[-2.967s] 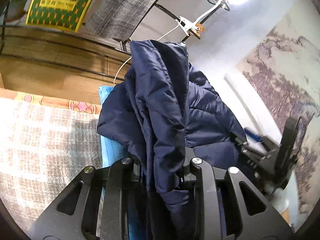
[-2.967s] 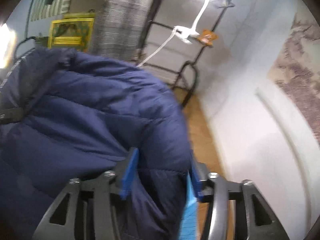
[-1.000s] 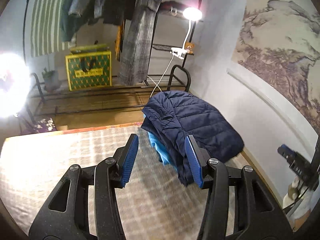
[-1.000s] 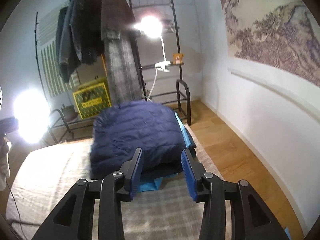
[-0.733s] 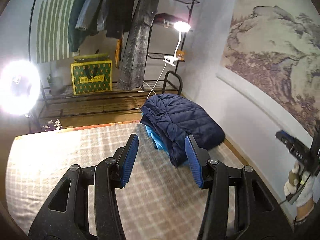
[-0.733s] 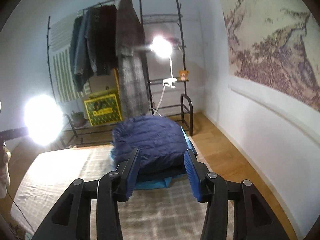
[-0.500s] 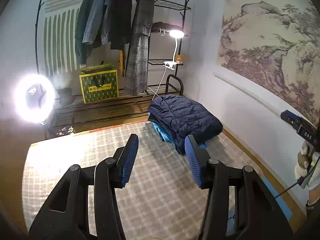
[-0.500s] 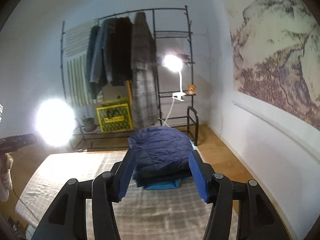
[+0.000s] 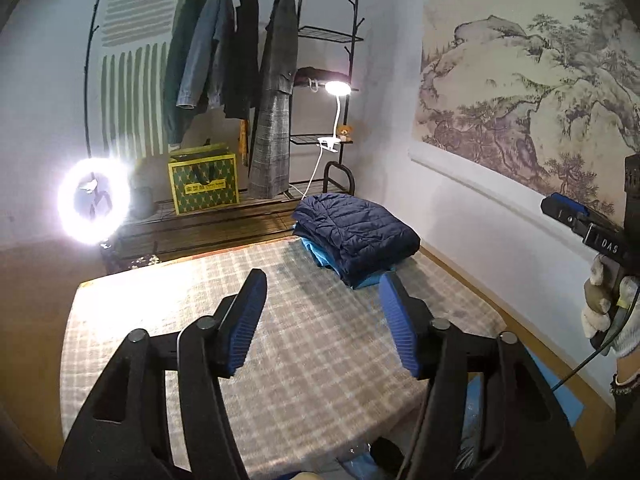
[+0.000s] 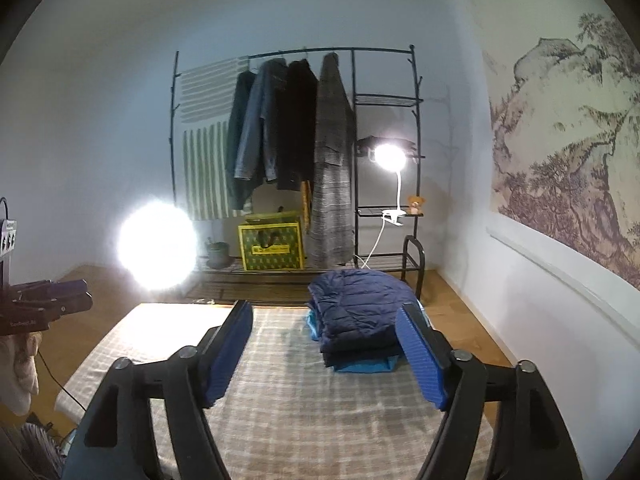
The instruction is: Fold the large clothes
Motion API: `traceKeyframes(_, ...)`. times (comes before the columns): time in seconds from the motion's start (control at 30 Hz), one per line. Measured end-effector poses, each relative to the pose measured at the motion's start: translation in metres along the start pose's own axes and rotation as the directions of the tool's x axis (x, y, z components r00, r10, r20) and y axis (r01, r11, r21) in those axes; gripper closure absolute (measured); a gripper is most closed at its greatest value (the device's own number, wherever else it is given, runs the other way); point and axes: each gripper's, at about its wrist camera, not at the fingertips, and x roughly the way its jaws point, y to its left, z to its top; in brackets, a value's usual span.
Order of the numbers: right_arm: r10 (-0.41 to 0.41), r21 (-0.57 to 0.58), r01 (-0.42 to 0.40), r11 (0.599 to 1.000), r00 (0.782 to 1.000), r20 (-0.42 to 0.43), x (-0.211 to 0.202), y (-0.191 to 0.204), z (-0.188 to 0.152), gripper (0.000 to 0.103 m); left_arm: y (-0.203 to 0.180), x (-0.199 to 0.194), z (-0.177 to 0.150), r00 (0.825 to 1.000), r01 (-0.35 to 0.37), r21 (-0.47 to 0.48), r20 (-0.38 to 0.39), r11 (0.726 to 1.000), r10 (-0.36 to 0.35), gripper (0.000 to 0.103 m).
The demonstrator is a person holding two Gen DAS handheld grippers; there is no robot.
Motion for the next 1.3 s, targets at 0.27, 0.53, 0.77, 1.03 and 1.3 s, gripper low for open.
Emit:
traceKeyframes(0.27,-0.036,-0.015,0.036,0.999,0.999,-0.018,-0.006,0.022,-0.027,0.010,0.010,-0.024,-0.034,1.000,-0.023,-0.032,0.002,0.999,0.023,0.030)
traceKeyframes(0.53,-0.077,-0.057,0.074,0.996,0.995,-0.056,0.026,0.050,-0.064,0.000,0.026,0.001,-0.085,0.998,-0.063,-0.035,-0.028,0.997,0.062,0.022)
traceKeyframes(0.77,-0.109,-0.083,0.103,0.991,0.992,-0.065,0.064,0.080,-0.091,0.000,0.046,0.032,-0.113,0.998,-0.067,-0.085,-0.021,0.994,0.066,0.010)
traceKeyframes(1.03,-0.130,-0.046,0.126,0.991,0.987,-0.096,0.103,0.095,-0.111,0.000,0.063,0.064,-0.125,0.995,-0.099,-0.083,-0.042,0.992,0.095,0.002)
traceKeyframes(1.3,-0.156,-0.035,0.153,0.988,0.980,-0.125,0.140,0.095,-0.131,0.000,0.073,0.084,-0.140,0.985,-0.158,-0.040,-0.075,0.987,0.155,0.000)
